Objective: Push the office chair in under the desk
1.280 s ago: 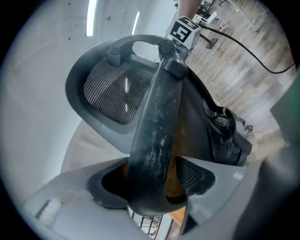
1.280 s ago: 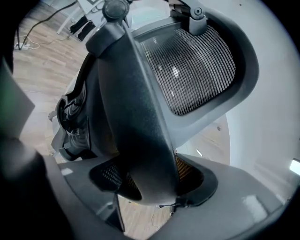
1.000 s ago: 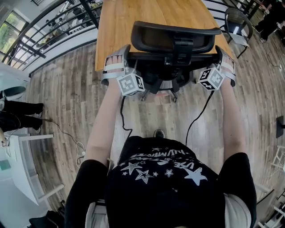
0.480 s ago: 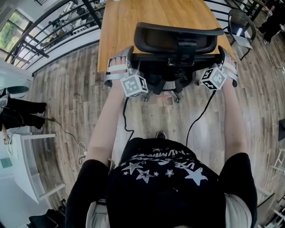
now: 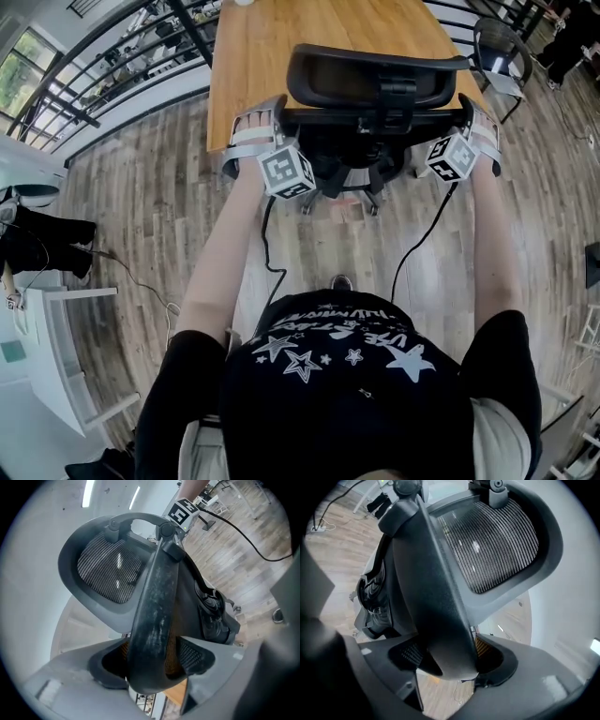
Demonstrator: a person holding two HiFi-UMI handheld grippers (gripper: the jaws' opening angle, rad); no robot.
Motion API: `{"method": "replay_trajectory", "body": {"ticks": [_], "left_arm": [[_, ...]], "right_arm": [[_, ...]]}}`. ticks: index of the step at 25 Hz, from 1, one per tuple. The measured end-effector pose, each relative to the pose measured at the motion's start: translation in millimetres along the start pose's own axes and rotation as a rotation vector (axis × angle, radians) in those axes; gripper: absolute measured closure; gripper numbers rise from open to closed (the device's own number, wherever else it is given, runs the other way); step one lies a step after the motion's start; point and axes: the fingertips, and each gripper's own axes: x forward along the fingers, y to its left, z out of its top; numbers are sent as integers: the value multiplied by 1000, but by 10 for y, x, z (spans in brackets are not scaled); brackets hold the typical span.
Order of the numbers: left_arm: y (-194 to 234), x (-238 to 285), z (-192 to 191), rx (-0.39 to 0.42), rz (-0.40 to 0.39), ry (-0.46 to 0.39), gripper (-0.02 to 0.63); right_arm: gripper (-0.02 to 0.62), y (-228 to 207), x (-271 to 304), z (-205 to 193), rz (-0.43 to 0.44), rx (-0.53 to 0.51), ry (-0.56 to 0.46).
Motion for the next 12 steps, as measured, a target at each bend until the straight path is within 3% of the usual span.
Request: {"method": "replay_trajectory", "body": {"ticks": [12], "left_arm": [[4, -327, -136, -15, -12, -50, 291]], "right_arm": [[290, -12, -615, 163, -66, 145, 28]]}}
